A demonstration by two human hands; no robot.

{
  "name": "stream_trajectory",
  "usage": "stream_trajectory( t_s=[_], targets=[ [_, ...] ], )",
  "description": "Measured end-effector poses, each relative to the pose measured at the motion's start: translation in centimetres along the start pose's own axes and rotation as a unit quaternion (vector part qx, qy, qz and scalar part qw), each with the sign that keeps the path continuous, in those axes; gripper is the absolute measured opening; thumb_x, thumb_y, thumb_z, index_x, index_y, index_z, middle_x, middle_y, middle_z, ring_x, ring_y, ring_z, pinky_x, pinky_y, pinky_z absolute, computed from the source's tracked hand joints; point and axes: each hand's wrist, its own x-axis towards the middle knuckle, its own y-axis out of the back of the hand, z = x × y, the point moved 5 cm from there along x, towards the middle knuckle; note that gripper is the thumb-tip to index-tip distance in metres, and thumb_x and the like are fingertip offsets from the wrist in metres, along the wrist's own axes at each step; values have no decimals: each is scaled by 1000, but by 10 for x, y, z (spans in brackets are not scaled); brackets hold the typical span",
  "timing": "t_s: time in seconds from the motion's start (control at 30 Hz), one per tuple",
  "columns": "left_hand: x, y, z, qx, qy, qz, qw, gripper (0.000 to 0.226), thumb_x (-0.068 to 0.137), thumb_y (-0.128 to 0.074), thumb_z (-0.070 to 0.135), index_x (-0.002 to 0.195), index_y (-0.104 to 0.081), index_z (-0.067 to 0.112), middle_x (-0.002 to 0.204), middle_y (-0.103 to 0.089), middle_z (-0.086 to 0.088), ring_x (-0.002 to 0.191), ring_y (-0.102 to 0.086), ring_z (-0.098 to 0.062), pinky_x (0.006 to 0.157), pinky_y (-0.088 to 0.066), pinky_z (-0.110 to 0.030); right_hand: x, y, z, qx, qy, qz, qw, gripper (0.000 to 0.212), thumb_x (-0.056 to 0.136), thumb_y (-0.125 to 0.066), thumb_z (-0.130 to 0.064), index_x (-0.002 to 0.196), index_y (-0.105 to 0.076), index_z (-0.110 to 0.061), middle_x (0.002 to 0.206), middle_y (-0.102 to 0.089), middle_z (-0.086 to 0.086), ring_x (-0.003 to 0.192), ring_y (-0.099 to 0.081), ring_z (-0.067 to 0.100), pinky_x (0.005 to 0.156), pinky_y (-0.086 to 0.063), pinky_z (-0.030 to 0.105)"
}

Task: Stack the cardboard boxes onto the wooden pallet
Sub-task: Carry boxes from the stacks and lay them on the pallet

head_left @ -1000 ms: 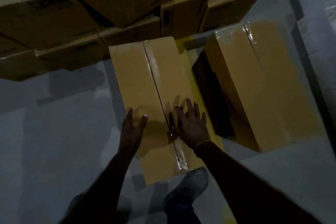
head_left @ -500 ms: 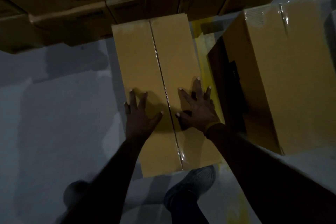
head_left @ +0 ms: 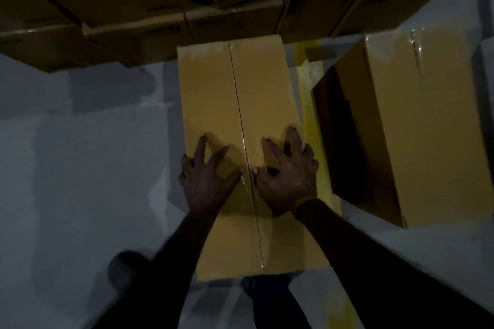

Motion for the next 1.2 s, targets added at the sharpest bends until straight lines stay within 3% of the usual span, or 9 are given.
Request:
stream_trajectory(
  t_s=[0.2, 0.43, 0.7, 0.93, 1.2],
  targets=[
    [-54, 124, -6, 15, -7, 35, 999, 65, 74, -50, 77, 131, -57, 45, 159, -28, 12, 138, -30, -45, 100, -37, -60, -77, 72, -83, 4, -6, 15, 1000, 73, 82, -56, -69, 148, -33, -50, 163, 3, -3, 142, -18, 46, 113, -22, 62],
    [-139, 290, -32, 5, 14, 60, 998, 61, 80, -52, 74, 131, -58, 43, 160, -26, 10, 139, -24, -42, 103, -34, -59, -177, 164, -211, -23, 31, 12, 999, 75, 82, -58, -70, 149, -33, -48, 164, 0, -2, 142, -17, 48, 111, -24, 62],
    [-230, 459, -76, -37, 4, 103, 994, 58, 82, -55, 72, 133, -54, 45, 160, -23, 11, 140, -22, -39, 105, -32, -56, -297, 249, -356, -64, 55, 75, 994, 74, 81, -57, -72, 147, -35, -47, 162, -3, -1, 139, -20, 48, 109, -27, 60],
    [-285, 546, -118, -35, -28, 163, 986, 57, 81, -59, 70, 131, -56, 45, 157, -28, 11, 134, -28, -34, 100, -36, -53, -373, 270, -435, -79, 64, 122, 987, 75, 81, -55, -74, 148, -35, -46, 163, -5, 1, 137, -24, 48, 107, -29, 59],
    [-370, 591, -172, -61, -23, 199, 978, 57, 81, -61, 70, 131, -57, 43, 157, -31, 10, 137, -31, -37, 103, -36, -58, -467, 265, -489, -105, 100, 168, 975, 73, 79, -50, -77, 145, -38, -46, 160, -7, -1, 132, -31, 47, 103, -35, 57]
  ],
)
